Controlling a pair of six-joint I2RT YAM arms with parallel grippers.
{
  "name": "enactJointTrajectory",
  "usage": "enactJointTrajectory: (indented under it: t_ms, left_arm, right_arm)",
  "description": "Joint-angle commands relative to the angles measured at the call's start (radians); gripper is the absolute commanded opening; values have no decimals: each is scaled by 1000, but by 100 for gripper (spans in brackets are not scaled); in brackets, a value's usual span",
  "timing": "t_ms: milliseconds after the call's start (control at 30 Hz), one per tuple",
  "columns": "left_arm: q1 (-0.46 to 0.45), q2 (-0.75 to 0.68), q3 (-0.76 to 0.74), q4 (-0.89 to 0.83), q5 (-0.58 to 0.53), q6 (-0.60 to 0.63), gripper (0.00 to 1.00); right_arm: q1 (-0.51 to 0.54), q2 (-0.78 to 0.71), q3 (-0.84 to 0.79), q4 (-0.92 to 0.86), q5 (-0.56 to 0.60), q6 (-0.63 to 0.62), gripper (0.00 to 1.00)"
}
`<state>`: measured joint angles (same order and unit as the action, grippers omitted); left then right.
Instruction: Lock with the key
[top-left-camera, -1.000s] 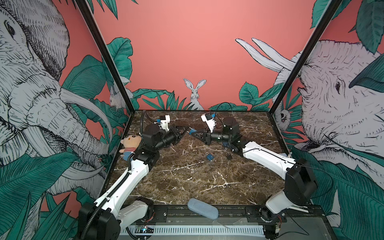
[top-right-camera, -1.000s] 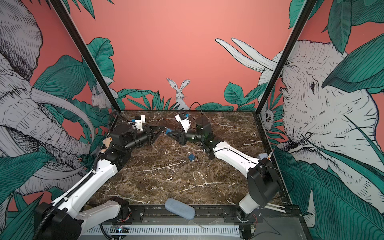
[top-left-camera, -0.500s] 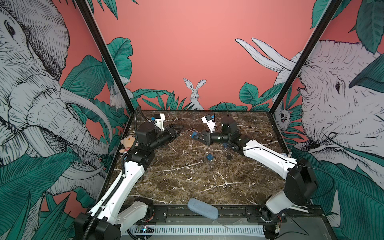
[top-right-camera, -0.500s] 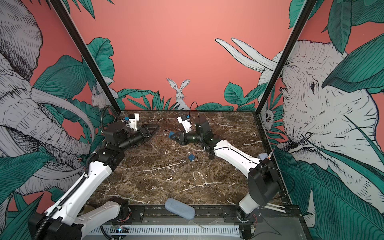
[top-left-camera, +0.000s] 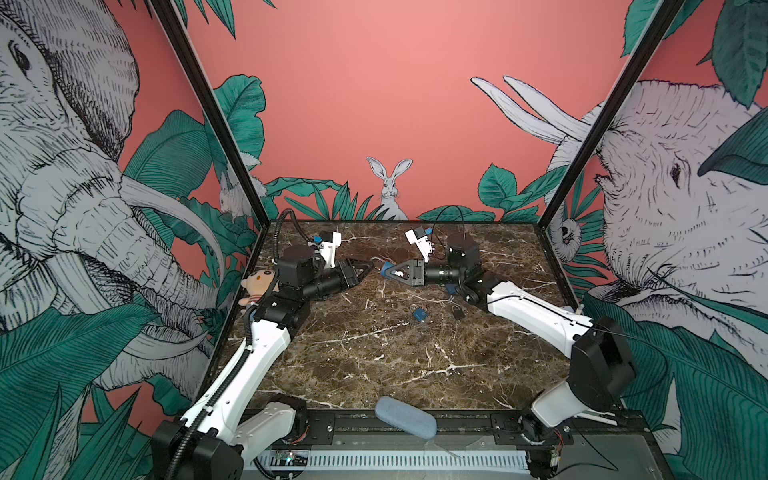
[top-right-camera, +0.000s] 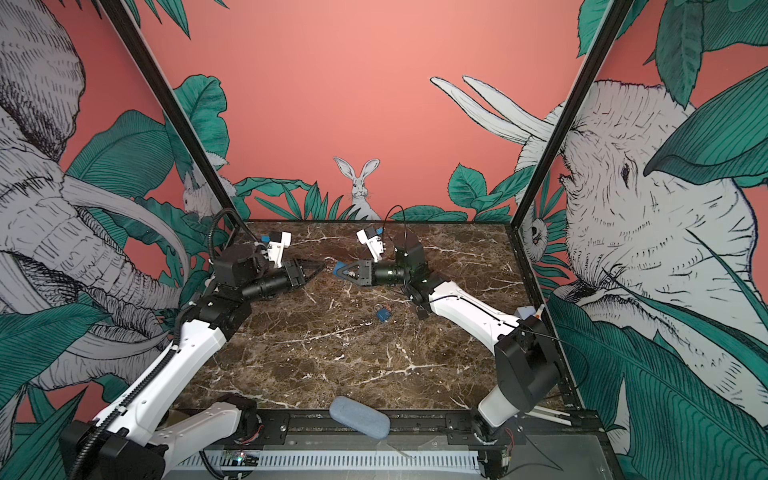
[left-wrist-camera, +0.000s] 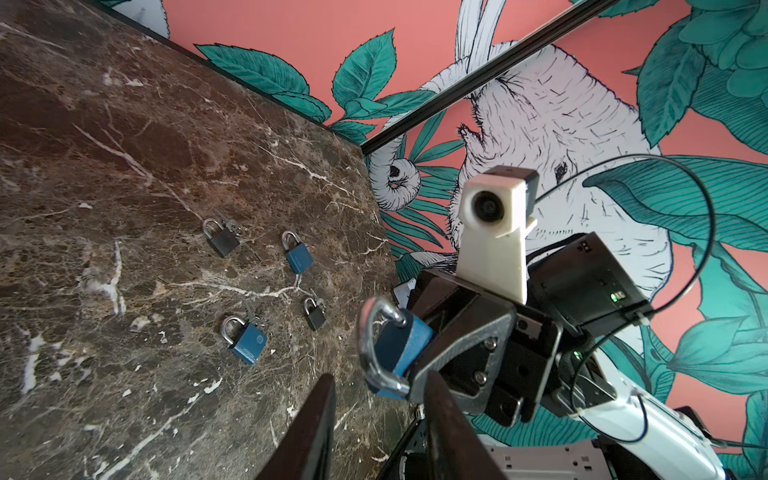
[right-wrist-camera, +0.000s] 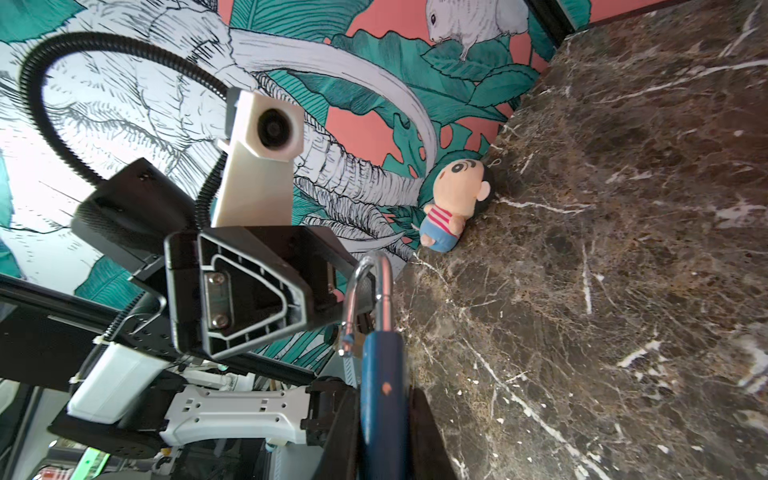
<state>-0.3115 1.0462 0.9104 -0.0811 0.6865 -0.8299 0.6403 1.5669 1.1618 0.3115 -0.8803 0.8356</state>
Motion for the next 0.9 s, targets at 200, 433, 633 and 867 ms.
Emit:
enactJointTrajectory:
  t_ms: [200,433,633,867]
  left_arm:
    - [11,-5,-13,82,46,13,35]
    - [28,-13,4,127,64,-17,35]
    - [29,11,13,124,67,-14,34]
    - [30,22,4,151,69,-28,27]
  right_arm:
    - [-8,12,-15,209,-83,129,0]
    - [-7,7,-27,201,-83,128,0]
    - [-7,5,-23,203,-90,134,0]
    - [-7,5,-21,215,-99,145,0]
